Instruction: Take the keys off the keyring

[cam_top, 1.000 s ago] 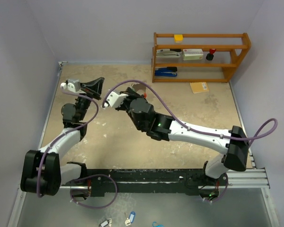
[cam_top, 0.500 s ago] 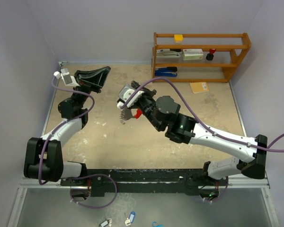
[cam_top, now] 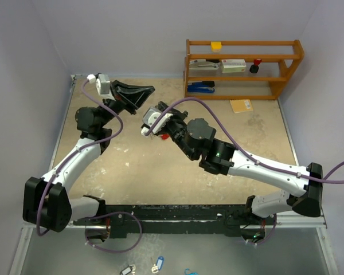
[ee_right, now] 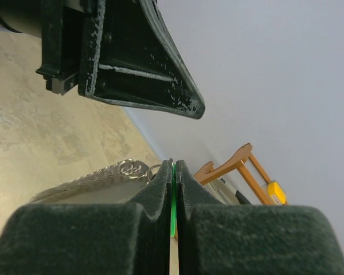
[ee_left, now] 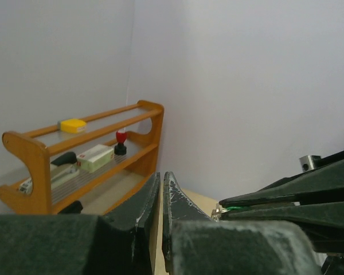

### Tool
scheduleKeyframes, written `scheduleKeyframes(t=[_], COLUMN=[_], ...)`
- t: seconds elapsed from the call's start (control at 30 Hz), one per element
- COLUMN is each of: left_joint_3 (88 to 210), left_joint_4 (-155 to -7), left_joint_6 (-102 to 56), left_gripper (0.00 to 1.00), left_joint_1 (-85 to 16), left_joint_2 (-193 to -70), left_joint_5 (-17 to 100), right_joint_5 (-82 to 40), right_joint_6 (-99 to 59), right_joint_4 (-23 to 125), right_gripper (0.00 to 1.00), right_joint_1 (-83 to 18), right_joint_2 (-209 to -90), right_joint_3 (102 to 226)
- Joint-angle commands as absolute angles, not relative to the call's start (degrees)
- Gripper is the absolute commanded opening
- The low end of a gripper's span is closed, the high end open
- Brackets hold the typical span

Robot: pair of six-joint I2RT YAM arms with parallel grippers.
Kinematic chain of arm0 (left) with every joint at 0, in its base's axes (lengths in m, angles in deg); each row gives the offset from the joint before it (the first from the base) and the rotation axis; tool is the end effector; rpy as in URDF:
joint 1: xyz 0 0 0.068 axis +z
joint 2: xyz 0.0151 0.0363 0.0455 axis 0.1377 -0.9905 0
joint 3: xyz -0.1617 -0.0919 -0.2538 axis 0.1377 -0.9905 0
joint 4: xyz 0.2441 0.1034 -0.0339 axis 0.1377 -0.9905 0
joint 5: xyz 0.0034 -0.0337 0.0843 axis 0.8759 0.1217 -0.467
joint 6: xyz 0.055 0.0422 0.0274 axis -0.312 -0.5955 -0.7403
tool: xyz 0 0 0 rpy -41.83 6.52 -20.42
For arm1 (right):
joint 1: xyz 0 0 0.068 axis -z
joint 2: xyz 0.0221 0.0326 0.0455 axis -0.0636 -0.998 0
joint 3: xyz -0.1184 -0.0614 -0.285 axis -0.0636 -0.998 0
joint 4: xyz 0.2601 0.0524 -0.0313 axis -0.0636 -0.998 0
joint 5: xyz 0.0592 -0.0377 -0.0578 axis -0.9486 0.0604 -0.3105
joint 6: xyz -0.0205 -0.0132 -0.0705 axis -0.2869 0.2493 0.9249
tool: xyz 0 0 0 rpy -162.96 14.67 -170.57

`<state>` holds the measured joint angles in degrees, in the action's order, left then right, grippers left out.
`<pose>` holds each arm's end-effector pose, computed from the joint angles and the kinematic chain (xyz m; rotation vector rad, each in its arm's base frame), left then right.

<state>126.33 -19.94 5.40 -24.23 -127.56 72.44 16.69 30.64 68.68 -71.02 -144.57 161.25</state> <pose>0.2497 -0.1143 0.4461 0.4928 0.9934 -1.1744 0.1547 0.2898 0.4853 -0.8182 1.0963 -0.0024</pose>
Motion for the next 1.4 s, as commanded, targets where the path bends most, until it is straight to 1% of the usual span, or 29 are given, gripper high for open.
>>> scheduleKeyframes(t=[0.0, 0.13, 0.4, 0.67, 0.87, 1.37], left_joint_3=[127.0, 126.8, 124.7, 125.1, 125.2, 125.1], left_joint_4=[-32.5, -32.1, -20.8, -11.9, -1.1, -2.2], left_joint_6=[-4.4, -4.2, 2.4, 7.9, 16.1, 15.7], left_gripper=[0.01, 0.01, 0.01, 0.01, 0.02, 0.01], left_joint_1=[-24.5, -24.5, -24.9, -25.6, -25.8, -28.2], left_joint_2=[-125.0, -125.2, -127.9, -129.9, -132.1, -134.0], left_joint_5=[71.4, 73.1, 80.0, 81.3, 82.9, 84.1], right_joint_5=[16.6, 15.9, 15.7, 14.8, 15.0, 14.5], right_joint_6=[32.5, 32.9, 33.6, 33.5, 33.4, 33.8], right_joint_4=[74.2, 74.0, 74.2, 74.1, 73.9, 74.9], right_gripper=[0.0, 0.0, 0.0, 0.0, 0.0, 0.0], right_joint_1=[-71.0, -71.0, -71.0, -71.1, -71.1, -71.1], right_joint_2=[-141.5, -140.5, -139.6, -139.6, -139.5, -139.8], right_joint_3=[161.0, 160.5, 160.1, 160.0, 160.0, 160.1])
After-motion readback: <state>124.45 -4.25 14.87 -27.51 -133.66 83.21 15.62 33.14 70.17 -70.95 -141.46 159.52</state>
